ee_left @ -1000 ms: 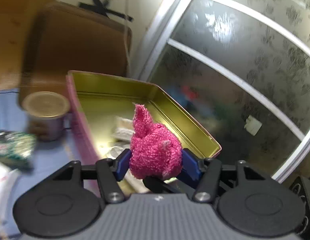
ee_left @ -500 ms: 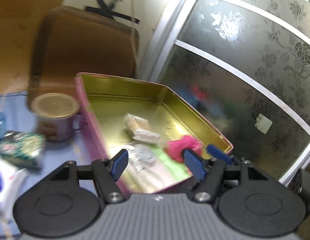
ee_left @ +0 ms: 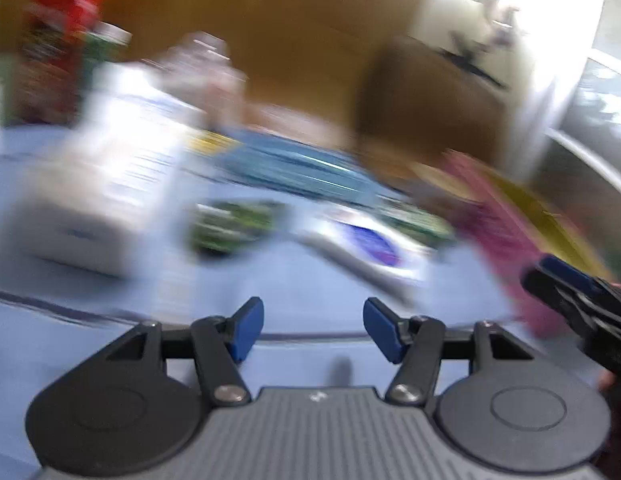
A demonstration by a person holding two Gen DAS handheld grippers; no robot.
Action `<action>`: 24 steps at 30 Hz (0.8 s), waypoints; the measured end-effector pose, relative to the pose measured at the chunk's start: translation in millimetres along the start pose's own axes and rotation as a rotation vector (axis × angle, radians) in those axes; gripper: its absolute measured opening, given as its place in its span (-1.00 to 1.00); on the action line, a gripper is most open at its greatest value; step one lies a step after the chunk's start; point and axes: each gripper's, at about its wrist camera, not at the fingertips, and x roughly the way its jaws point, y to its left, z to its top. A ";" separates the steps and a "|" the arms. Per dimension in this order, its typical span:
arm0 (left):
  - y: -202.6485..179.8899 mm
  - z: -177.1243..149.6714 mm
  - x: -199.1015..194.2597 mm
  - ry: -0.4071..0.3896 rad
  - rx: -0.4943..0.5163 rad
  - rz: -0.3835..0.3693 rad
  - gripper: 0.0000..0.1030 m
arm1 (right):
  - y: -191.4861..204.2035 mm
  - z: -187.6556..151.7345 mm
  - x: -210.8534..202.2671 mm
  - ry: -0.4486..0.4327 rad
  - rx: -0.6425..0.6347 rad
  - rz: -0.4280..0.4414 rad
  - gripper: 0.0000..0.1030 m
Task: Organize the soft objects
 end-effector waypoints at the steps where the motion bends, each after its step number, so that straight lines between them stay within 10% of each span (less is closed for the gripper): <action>1: 6.6 1.1 -1.6 -0.009 0.026 0.097 0.11 | 6.9 1.5 11.3 0.038 0.009 0.056 0.18; 4: 23.9 -1.4 -1.2 -0.045 0.104 0.218 0.12 | 28.2 10.3 50.6 0.112 -0.019 0.171 0.18; 15: 33.2 -1.2 -3.8 -0.065 0.041 0.165 0.18 | 85.7 56.1 221.9 0.420 0.027 0.245 0.17; 24: 31.0 -2.7 -5.5 -0.066 0.040 0.163 0.21 | 96.4 31.0 167.8 0.404 -0.147 0.306 0.07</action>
